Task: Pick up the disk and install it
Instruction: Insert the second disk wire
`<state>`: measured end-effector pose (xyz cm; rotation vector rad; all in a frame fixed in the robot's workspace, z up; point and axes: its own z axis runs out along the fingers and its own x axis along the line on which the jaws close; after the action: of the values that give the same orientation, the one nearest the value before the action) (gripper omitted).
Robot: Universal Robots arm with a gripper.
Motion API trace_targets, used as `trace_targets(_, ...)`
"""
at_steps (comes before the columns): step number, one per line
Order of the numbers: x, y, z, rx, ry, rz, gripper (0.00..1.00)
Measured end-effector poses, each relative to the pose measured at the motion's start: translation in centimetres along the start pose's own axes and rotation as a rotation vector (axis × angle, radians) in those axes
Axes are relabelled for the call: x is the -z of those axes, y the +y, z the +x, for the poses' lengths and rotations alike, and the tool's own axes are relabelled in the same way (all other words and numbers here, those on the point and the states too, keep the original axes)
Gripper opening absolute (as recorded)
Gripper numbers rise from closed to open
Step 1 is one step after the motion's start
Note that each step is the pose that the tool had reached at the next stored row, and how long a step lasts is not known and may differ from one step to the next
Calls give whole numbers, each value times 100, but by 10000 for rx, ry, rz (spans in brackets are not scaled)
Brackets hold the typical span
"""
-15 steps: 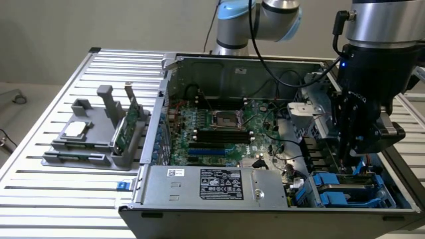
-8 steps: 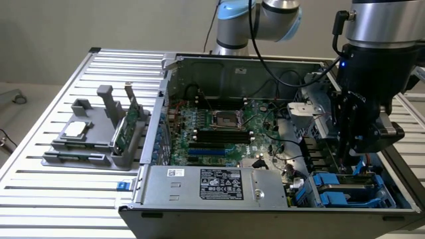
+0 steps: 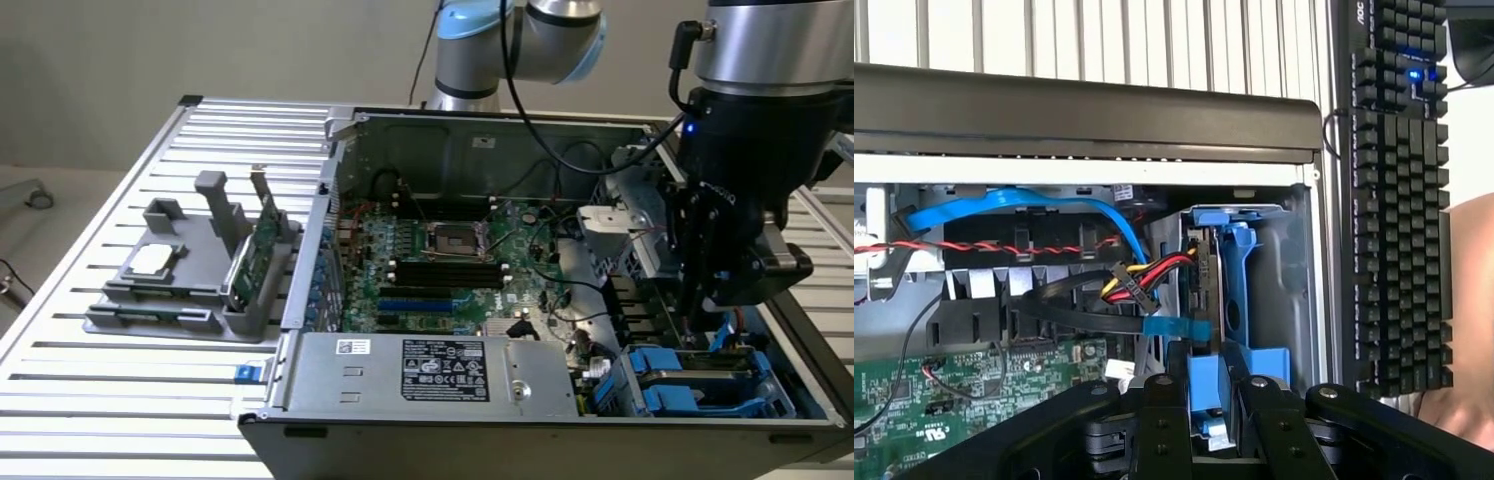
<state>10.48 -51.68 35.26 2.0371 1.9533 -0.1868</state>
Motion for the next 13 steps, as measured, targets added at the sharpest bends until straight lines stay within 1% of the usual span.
trace_targets(8, -9, 3, 2, 1, 7, 0, 27)
trace_targets(9, -9, 2, 3, 1, 8, 0, 25)
trace_targets(10, -10, 2, 3, 1, 10, 0, 25)
trace_targets(11, -11, 2, 3, 0, 11, 0, 18)
trace_targets(12, -11, 2, 3, 0, 13, 1, 15)
trace_targets(13, -12, 2, 3, 0, 16, 1, 15)
